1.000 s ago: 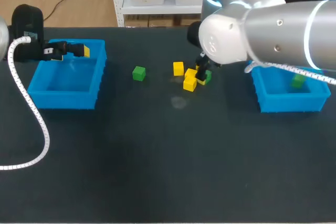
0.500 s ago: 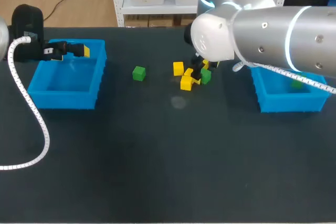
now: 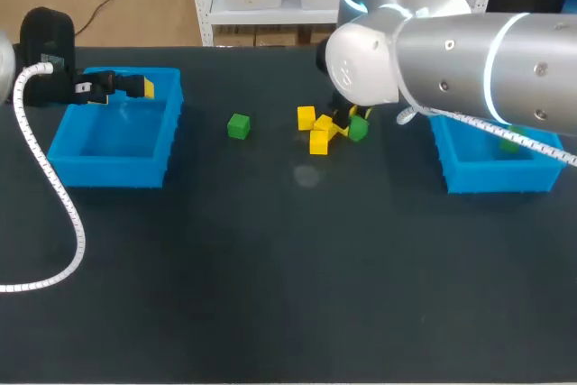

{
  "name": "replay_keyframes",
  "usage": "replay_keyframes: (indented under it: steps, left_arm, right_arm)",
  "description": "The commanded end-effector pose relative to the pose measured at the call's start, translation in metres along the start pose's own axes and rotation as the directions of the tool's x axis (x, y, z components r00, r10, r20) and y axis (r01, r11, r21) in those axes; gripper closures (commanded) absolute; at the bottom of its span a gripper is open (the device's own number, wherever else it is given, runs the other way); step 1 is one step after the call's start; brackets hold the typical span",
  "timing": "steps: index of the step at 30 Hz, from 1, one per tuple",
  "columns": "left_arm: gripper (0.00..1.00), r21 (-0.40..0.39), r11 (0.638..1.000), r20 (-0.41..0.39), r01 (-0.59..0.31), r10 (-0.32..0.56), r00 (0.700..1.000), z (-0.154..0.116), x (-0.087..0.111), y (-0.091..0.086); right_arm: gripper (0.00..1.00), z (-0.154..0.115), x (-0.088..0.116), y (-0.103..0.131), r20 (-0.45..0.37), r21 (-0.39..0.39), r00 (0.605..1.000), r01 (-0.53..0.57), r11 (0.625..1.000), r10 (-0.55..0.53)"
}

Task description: Put the green cubes in the right bin and the yellow cubes in the left bin.

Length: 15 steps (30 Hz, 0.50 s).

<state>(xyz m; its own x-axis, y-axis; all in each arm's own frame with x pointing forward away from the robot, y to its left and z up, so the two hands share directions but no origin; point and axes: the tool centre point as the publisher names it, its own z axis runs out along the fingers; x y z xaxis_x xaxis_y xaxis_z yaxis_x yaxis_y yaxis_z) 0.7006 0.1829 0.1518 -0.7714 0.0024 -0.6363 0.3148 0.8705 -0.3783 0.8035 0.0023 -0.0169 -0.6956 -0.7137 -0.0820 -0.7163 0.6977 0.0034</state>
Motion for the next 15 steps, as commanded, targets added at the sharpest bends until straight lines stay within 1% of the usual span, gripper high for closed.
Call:
replay_keyframes:
  steps: [1, 10, 13, 15]
  left_arm:
    - [0.00, 0.007, 1.000, 0.006, -0.002, 0.002, 1.000, 0.000, 0.002, 0.002]
    - [0.00, 0.007, 1.000, 0.006, -0.002, 0.002, 1.000, 0.000, 0.002, 0.002]
    - [0.00, 0.007, 1.000, 0.006, -0.002, 0.002, 1.000, 0.000, 0.002, 0.002]
    - [0.00, 0.007, 1.000, 0.006, -0.002, 0.002, 1.000, 0.000, 0.002, 0.002]
  right_arm:
    - [1.00, -0.003, 0.003, 0.002, 0.009, 0.009, 1.000, -0.001, 1.000, 0.001]
    - [1.00, -0.013, 0.000, -0.001, 0.024, 0.032, 1.000, -0.002, 0.999, 0.001]
    - [1.00, -0.024, -0.001, -0.003, 0.045, 0.046, 0.999, -0.005, 0.999, 0.002]
    - [1.00, -0.040, -0.001, -0.005, 0.074, 0.063, 0.997, -0.005, 0.998, 0.000]
